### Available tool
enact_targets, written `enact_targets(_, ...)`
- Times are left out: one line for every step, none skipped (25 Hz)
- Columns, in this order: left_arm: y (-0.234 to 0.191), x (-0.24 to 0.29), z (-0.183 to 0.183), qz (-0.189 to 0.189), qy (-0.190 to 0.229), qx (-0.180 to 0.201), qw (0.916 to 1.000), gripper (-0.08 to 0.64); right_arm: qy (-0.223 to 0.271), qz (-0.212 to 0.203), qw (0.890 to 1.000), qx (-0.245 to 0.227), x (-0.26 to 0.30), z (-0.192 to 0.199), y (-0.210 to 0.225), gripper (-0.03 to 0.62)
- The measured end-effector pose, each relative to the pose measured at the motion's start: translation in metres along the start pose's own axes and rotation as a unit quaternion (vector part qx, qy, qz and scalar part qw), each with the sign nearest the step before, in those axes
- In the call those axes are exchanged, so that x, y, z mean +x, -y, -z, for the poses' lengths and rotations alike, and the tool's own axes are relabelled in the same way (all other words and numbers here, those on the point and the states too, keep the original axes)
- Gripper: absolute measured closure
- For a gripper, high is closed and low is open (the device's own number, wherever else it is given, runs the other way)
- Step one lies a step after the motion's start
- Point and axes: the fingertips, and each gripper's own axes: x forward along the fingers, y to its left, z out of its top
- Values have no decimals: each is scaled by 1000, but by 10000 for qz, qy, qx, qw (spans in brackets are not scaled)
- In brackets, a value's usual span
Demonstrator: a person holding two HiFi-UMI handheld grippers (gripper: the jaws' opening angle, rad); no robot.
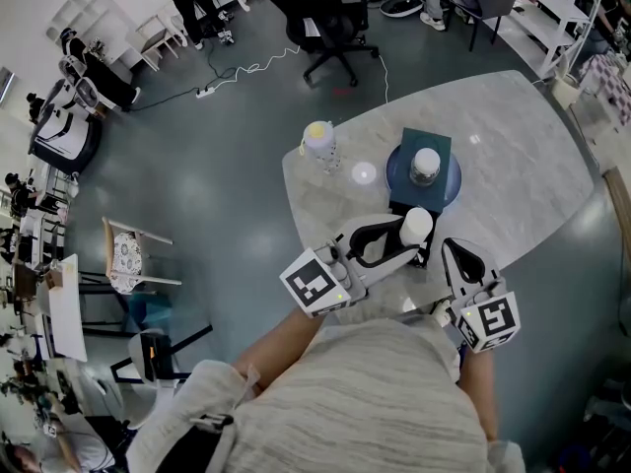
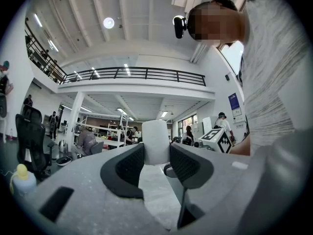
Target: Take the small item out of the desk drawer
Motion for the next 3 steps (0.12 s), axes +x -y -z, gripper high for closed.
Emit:
enact_targets(0,1,0,2,-3,-3,10000,383,-7,-1,10000,2,0,0,0,583)
enact_targets(0,1,0,3,-8,-8,10000,383,-14,-5,10000,5,0,0,0,583)
enact_targets(0,1,0,3,-14,-14,10000,383,-21,-10,10000,9,0,-1,1,583)
